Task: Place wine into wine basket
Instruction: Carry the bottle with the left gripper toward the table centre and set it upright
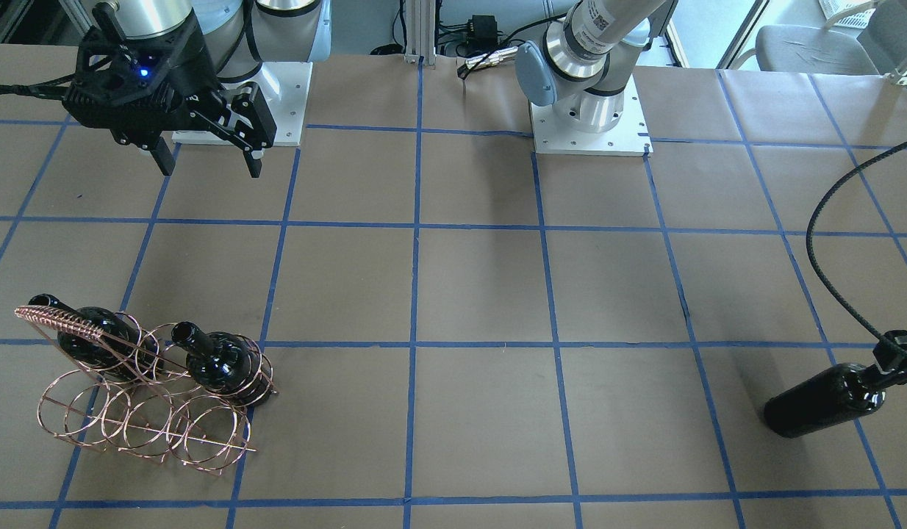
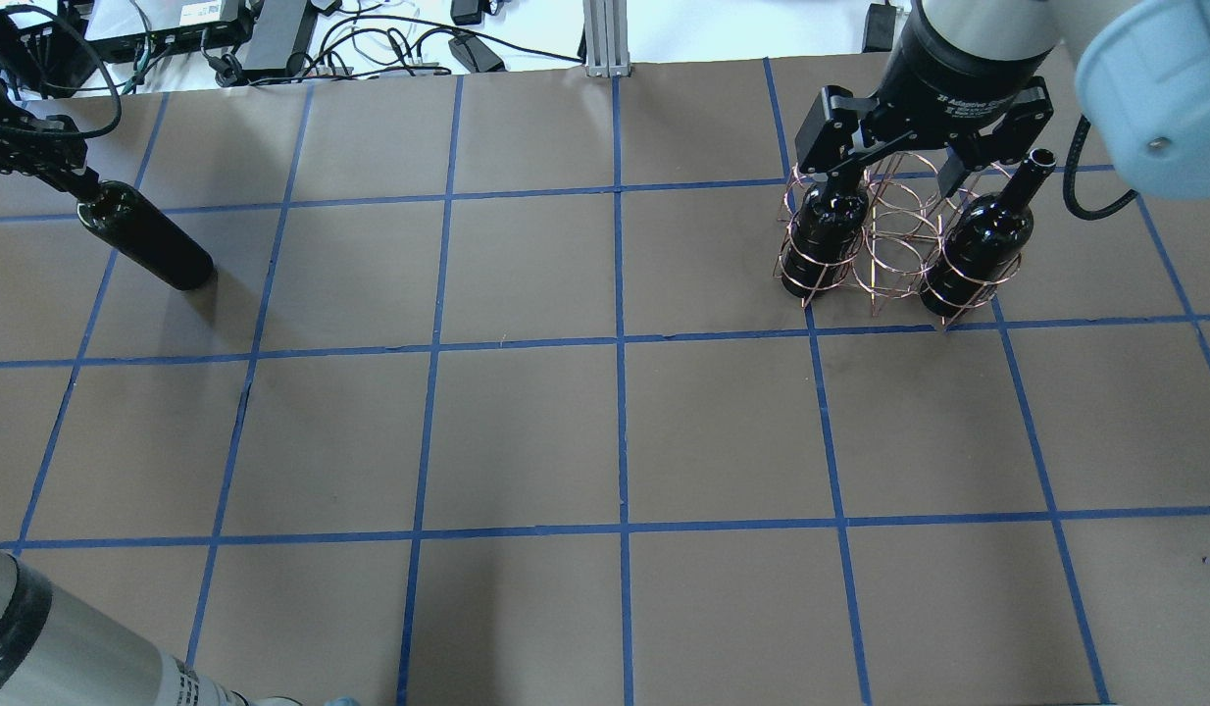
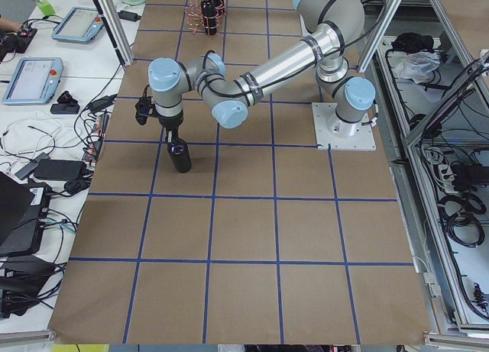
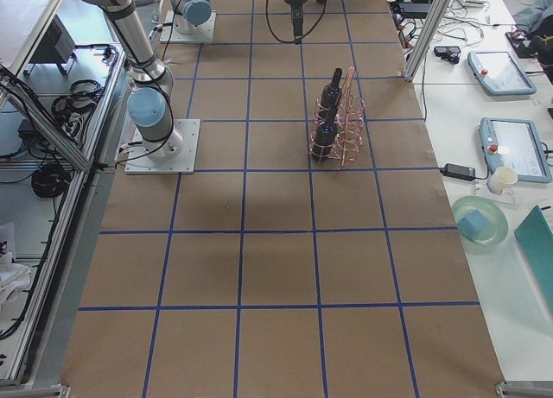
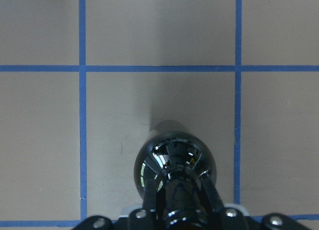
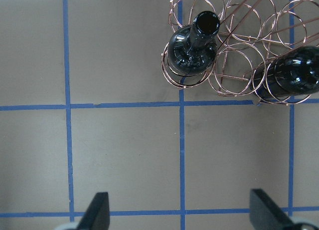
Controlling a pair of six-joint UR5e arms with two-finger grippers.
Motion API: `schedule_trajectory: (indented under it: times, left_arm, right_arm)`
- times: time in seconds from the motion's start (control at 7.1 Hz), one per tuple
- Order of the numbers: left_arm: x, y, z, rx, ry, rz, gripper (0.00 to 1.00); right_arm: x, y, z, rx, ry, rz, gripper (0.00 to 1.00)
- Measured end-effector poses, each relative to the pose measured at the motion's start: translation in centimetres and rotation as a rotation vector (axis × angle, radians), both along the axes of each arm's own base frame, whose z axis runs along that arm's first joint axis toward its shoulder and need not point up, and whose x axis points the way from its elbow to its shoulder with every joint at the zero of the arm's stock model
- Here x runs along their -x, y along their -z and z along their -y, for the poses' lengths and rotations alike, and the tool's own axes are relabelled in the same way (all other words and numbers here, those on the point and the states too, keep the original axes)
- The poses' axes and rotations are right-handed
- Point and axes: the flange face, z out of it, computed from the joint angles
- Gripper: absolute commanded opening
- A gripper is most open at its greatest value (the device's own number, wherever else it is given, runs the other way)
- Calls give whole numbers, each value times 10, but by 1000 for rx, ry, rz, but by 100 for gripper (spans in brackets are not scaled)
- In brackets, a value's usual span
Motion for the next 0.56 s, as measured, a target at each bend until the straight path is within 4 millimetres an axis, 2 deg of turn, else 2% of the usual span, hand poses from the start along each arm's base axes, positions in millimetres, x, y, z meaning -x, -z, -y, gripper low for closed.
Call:
schedule_trajectory:
  times: [0.14, 0.42, 0.56]
  left_arm:
    - [29, -19, -2, 4, -18, 10, 0]
    - [108, -52, -7, 14, -91, 11, 0]
    - [151, -59, -15, 10, -132, -2, 0]
  right_arm:
    - [0, 0, 0, 0, 1, 0, 100]
    - [0, 0, 0, 0, 1, 0, 100]
    - [1, 0, 0, 0, 1, 0, 100]
